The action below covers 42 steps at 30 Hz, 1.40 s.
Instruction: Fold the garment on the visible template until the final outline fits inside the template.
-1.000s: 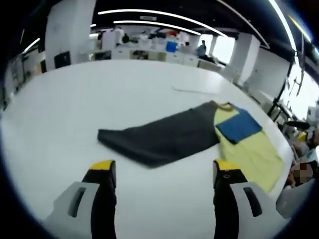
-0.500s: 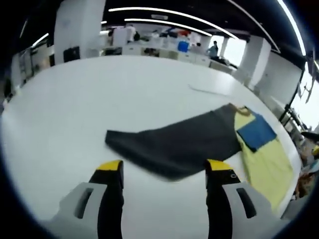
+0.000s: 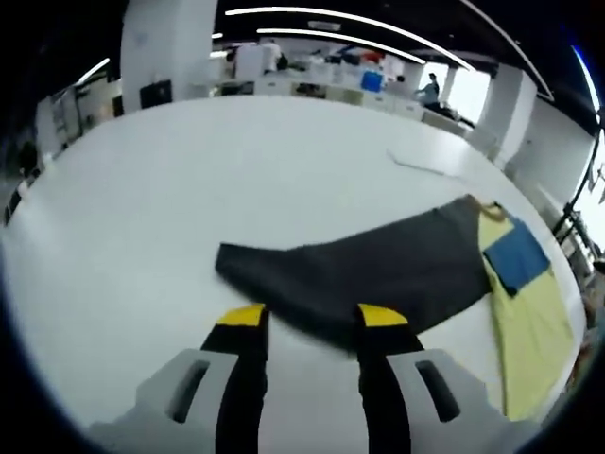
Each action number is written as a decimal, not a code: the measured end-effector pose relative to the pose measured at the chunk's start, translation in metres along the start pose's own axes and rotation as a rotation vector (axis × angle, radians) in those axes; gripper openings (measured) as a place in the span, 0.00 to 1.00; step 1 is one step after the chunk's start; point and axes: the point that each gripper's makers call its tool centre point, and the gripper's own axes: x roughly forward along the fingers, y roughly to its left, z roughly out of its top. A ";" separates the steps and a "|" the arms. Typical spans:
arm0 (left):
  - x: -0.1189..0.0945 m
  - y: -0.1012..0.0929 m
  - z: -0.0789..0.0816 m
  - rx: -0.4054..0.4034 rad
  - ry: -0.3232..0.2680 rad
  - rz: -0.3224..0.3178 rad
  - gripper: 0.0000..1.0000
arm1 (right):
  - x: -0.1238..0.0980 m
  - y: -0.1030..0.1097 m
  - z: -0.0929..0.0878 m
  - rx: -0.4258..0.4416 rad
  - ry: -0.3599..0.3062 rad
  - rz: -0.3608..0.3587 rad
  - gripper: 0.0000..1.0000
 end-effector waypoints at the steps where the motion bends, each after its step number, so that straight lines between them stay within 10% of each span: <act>1: 0.002 0.001 -0.002 -0.007 0.009 0.002 0.32 | -0.001 0.001 -0.001 0.000 -0.001 0.003 0.99; 6: 0.003 0.006 -0.018 -0.044 0.083 0.031 0.22 | -0.003 0.001 -0.004 -0.001 0.000 0.003 1.00; 7: 0.011 0.013 0.007 -0.027 -0.059 0.051 0.21 | -0.004 0.001 -0.004 0.001 -0.001 0.001 1.00; 8: 0.007 0.011 -0.007 -0.051 0.027 0.032 0.20 | -0.004 0.001 -0.004 0.001 -0.002 -0.002 1.00; 12: 0.004 0.013 -0.012 -0.022 0.069 0.052 0.09 | -0.007 0.000 -0.005 -0.006 -0.006 -0.008 1.00; 27: 0.003 0.005 -0.007 0.065 0.071 0.048 0.00 | -0.007 -0.002 -0.007 -0.024 0.002 -0.012 1.00; 42: -0.019 -0.020 0.040 0.106 -0.033 0.008 0.00 | -0.004 0.008 -0.006 -0.038 -0.002 0.016 1.00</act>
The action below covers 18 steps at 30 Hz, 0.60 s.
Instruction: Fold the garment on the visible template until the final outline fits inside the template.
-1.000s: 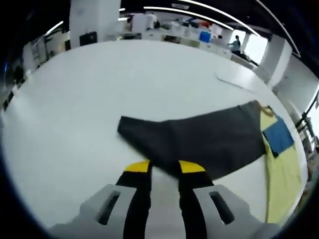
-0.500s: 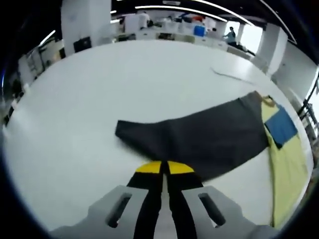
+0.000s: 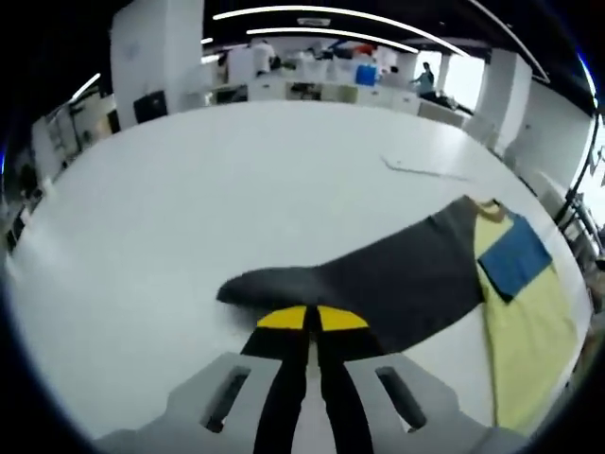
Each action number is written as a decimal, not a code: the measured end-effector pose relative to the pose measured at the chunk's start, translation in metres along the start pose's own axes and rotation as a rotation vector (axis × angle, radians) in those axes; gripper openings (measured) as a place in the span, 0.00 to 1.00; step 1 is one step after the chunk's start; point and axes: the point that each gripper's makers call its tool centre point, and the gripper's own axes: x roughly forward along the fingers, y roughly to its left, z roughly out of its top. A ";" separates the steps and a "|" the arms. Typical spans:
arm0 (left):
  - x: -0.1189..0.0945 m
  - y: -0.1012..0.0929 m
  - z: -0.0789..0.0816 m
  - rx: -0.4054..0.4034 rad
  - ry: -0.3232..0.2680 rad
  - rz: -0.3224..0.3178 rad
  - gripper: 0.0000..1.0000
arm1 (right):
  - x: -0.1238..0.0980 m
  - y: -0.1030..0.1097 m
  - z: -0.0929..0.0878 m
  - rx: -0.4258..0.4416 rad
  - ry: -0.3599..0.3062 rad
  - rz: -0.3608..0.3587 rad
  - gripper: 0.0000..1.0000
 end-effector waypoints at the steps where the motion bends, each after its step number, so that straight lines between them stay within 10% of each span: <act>1: -0.001 -0.004 0.004 0.004 -0.007 -0.005 0.00 | 0.000 0.000 0.000 0.001 -0.001 0.003 1.00; 18: -0.014 -0.079 0.057 0.124 -0.099 -0.153 0.00 | -0.004 0.005 -0.005 -0.013 -0.006 0.031 1.00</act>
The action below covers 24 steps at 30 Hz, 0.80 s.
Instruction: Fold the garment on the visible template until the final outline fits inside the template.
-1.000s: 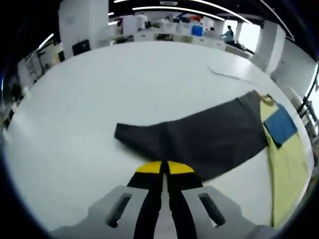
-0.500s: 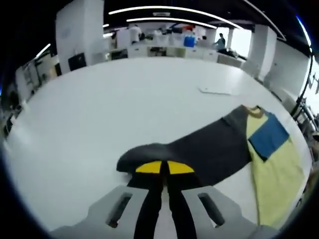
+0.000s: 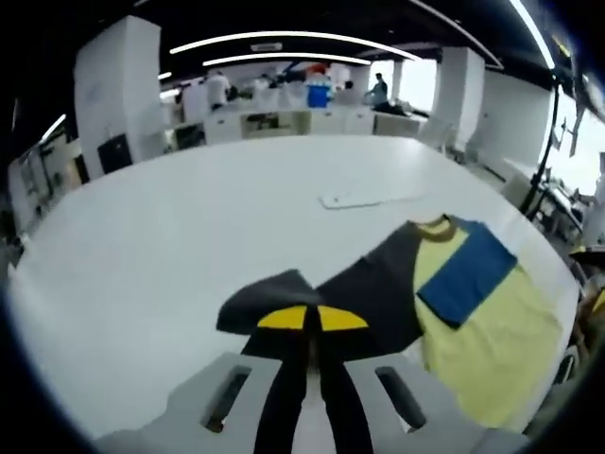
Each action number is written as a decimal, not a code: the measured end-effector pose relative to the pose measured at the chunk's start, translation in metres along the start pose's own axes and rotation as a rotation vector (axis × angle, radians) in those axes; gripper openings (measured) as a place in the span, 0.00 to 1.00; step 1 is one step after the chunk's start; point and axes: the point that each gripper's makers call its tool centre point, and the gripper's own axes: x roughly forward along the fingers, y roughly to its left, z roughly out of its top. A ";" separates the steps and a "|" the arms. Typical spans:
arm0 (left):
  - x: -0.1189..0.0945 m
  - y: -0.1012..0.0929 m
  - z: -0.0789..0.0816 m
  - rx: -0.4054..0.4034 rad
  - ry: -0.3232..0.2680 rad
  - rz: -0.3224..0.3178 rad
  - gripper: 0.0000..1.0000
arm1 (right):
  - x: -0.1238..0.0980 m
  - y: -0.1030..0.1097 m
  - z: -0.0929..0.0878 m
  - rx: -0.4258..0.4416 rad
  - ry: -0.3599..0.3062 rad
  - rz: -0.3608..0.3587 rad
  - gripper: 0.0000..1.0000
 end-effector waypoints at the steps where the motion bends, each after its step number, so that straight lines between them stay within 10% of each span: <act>1: 0.001 -0.005 0.004 0.005 -0.005 -0.012 0.00 | 0.000 0.001 0.000 -0.006 0.000 0.006 1.00; 24: 0.021 -0.118 0.045 0.124 -0.044 -0.207 0.00 | 0.000 0.009 0.003 -0.042 -0.032 0.063 1.00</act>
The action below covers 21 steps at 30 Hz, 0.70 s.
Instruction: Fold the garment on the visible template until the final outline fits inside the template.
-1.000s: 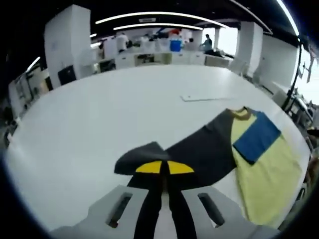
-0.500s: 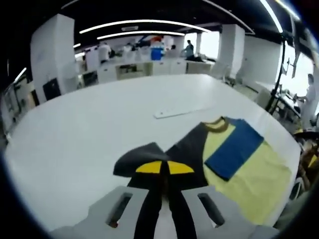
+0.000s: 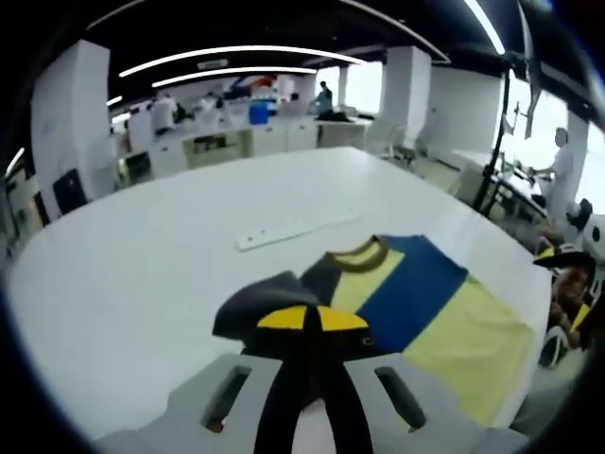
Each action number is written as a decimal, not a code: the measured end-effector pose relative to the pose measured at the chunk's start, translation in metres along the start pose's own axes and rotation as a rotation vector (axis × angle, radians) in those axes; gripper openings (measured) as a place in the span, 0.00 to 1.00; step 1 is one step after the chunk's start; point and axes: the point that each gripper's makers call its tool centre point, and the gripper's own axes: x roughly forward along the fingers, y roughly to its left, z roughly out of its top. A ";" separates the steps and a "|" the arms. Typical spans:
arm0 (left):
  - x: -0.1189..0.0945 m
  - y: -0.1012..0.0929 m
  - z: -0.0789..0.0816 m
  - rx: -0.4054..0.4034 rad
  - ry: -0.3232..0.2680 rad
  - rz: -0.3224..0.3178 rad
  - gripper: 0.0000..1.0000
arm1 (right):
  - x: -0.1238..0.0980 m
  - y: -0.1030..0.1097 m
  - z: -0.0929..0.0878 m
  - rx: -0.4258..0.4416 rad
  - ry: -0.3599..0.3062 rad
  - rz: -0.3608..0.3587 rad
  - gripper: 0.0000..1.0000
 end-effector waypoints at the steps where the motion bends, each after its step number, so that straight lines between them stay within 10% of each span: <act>1: 0.003 -0.006 0.003 0.012 -0.002 -0.011 0.00 | 0.000 0.000 0.000 -0.003 -0.003 0.000 1.00; 21: 0.047 -0.085 0.035 0.047 -0.019 -0.157 0.00 | -0.003 -0.005 -0.005 0.008 -0.011 -0.009 1.00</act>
